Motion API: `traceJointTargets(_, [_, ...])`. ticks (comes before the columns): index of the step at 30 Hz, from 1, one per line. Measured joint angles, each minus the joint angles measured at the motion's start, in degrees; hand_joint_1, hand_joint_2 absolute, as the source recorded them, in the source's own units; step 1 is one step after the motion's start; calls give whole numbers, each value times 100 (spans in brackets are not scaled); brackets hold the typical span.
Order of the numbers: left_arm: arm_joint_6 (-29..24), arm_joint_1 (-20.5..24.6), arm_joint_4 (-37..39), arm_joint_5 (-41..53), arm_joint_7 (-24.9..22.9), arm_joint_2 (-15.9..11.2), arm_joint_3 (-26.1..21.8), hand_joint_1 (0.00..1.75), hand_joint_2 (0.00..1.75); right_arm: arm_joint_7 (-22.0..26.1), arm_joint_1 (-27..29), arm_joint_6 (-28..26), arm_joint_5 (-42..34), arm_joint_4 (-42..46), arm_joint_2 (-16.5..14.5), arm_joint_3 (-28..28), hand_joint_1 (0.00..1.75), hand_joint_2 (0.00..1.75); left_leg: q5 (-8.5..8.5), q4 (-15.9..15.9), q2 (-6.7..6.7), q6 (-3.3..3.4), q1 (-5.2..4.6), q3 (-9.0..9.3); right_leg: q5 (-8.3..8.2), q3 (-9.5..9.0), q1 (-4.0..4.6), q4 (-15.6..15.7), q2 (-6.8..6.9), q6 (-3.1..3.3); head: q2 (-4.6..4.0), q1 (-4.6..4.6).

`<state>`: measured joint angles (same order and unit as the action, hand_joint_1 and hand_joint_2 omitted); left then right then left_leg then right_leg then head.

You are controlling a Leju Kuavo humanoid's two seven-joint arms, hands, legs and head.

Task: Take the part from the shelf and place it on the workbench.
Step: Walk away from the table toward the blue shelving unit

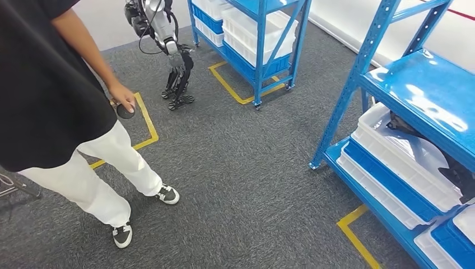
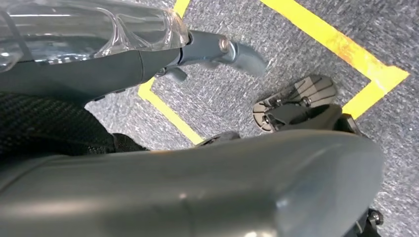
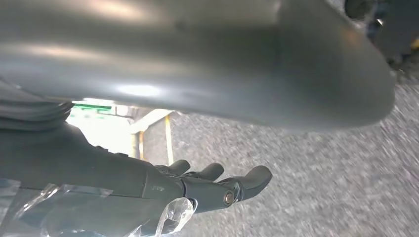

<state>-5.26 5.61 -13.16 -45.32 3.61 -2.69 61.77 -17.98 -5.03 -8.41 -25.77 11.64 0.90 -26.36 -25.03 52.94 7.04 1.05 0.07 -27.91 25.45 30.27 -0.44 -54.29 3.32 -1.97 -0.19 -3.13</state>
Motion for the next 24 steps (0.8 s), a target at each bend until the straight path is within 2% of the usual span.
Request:
traceJointTargets(1, [1, 5, 0, 3, -1, 0, 0, 0, 0, -1, 2, -9, -4, -1, 8, -4, 0, 0, -25, 25, -25, -38, 21, 2, -13, 11, -4, 4, -63, 40, 0, -2])
traceJointTargets(2, [1, 13, 0, 4, 0, 0, 0, 0, 0, 1, 2, -18, -8, -2, 20, -7, 0, 0, -99, 112, -137, -75, 43, -27, -31, 19, -11, 9, -126, 77, 0, -3])
traceJointTargets(3, [1, 20, 0, 4, 1, -4, 0, 0, 0, 3, -4, -26, -11, -2, 30, -9, 0, 0, -247, 321, -296, -111, 63, -113, -53, 27, -25, 14, -187, 113, 0, -5])
traceJointTargets(4, [1, 26, 0, 3, 1, -11, 0, 0, 0, 5, -10, -33, -15, -3, 38, -10, 0, 0, -451, 662, -481, -139, 80, -260, -69, 37, -34, 14, -252, 138, 0, -8])
traceJointTargets(5, [1, 30, 0, 2, 2, -19, 0, 0, 0, 7, -13, -37, -16, -3, 46, -11, 0, 0, -675, 1099, -599, -154, 83, -457, -81, 51, -34, 13, -322, 156, 0, -12])
traceJointTargets(6, [0, 35, 0, 1, 2, -27, 0, 0, 0, 8, -13, -38, -17, -3, 49, -13, 0, 0, -851, 1532, -647, -163, 85, -654, -91, 62, -32, 12, -401, 169, 0, -13])
traceJointTargets(7, [1, 42, 0, 0, 2, -31, 0, 0, 0, 8, -7, -37, -20, -3, 49, -14, 0, 0, -923, 1816, -662, -163, 84, -787, -97, 67, -30, 11, -485, 174, -1, -14])
traceJointTargets(8, [1, 52, 0, 0, 2, -32, 0, 0, 0, 7, -1, -37, -21, -3, 49, -15, 0, 0, -873, 1870, -670, -155, 84, -817, -102, 66, -29, 11, -574, 174, 0, -15])
traceJointTargets(9, [1, 60, 0, 2, 2, -32, 0, 0, 0, 7, 3, -35, -23, -3, 49, -17, 0, 0, -713, 1668, -691, -137, 83, -729, -107, 61, -28, 10, -663, 170, 0, -15])
traceJointTargets(10, [2, 64, 0, 4, 2, -32, 0, 0, 0, 6, 3, -34, -25, -3, 48, -20, 0, 0, -487, 1267, -748, -109, 83, -548, -113, 53, -28, 10, -751, 161, 0, -15])
traceJointTargets(12, [3, 65, 0, 7, 2, -34, 1, 0, 0, 5, -2, -31, -34, -3, 41, -26, 0, 0, -120, 404, -1019, -36, 87, -181, -126, 65, -23, 3, -912, 131, -1, -15])
traceJointTargets(13, [3, 64, 0, 8, 2, -37, 1, 0, 0, 5, -4, -28, -42, -3, 37, -28, 0, 0, -38, 151, -1121, -11, 84, -83, -137, 88, -23, -2, -981, 104, -1, -15])
traceJointTargets(14, [3, 64, 0, 10, 2, -38, 2, 0, 0, 5, 0, -24, -49, -3, 34, -31, 0, 0, -20, 43, -1174, 6, 78, -52, -151, 118, -29, -2, -1045, 70, -1, -15])
traceJointTargets(16, [4, 60, 0, 17, 2, -34, 2, 0, 0, 2, 17, -19, -56, -4, 37, -33, 0, 0, 5, 6, -1062, 41, 75, -58, -175, 171, -46, -2, -1120, -3, 1, -15])
traceJointTargets(17, [6, 57, 0, 21, 2, -31, 2, 0, 0, 0, 26, -18, -56, -5, 40, -35, 0, 0, 27, -19, -994, 74, 84, -56, -137, 207, -43, -54, -1028, -28, 1, -10])
traceJointTargets(18, [8, 50, 0, 23, 2, -28, 2, 0, 0, -3, 27, -18, -57, -7, 42, -38, 0, 0, 50, -45, -919, 111, 96, -53, -26, 288, -36, -214, -872, -46, 1, -2])
traceJointTargets(20, [10, 28, 0, 27, 2, -24, 2, 0, 0, -5, 14, -20, -59, -8, 44, -45, 0, 0, 65, -66, -749, 156, 103, -54, 377, 612, -27, -907, -518, -78, 0, 17])
traceJointTargets(21, [10, 16, 0, 28, 2, -24, 2, 0, 0, -5, 8, -21, -60, -8, 43, -47, 0, 0, 64, -63, -660, 164, 101, -62, 577, 811, -37, -1333, -446, -102, 0, 21])
traceJointTargets(22, [10, 10, 0, 32, 2, -24, 2, 0, 0, -4, 6, -22, -61, -8, 44, -48, 0, 0, 62, -61, -570, 163, 100, -67, 688, 951, -49, -1649, -417, -127, 0, 22])
traceJointTargets(23, [10, 8, 0, 36, 2, -23, 2, 0, 0, -3, 8, -24, -61, -8, 47, -48, 0, 0, 59, -58, -489, 159, 101, -70, 686, 983, -63, -1756, -399, -152, 0, 22])
traceJointTargets(24, [10, 9, 0, 39, 2, -22, 2, 0, 0, -2, 9, -25, -61, -8, 54, -48, 0, 0, 52, -53, -413, 148, 106, -67, 575, 884, -79, -1612, -371, -173, 0, 22])
